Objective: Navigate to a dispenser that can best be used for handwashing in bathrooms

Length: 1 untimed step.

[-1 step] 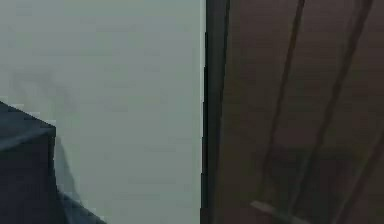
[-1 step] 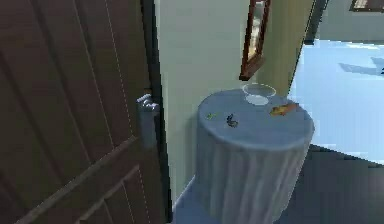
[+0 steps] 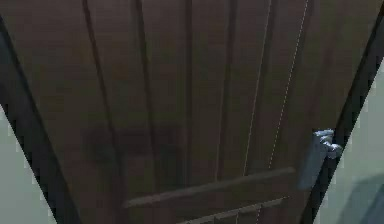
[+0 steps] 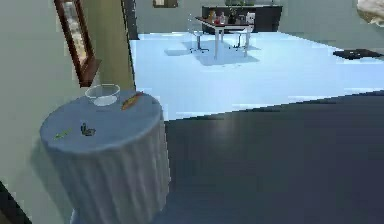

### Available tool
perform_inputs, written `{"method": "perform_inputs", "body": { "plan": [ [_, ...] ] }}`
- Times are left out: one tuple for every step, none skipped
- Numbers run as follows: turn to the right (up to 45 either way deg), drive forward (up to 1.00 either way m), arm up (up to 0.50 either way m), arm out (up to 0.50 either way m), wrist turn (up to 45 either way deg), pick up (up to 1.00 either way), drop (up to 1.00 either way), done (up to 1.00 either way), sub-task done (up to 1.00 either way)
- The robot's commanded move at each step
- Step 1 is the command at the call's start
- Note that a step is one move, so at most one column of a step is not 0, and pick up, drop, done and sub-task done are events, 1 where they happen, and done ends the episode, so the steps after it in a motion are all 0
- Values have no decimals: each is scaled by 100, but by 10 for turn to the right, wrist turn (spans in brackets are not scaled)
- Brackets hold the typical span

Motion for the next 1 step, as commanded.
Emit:
{"method": "perform_inputs", "body": {
  "plan": [
    [450,0,0,0,0,0,0,0,0]
  ]
}}
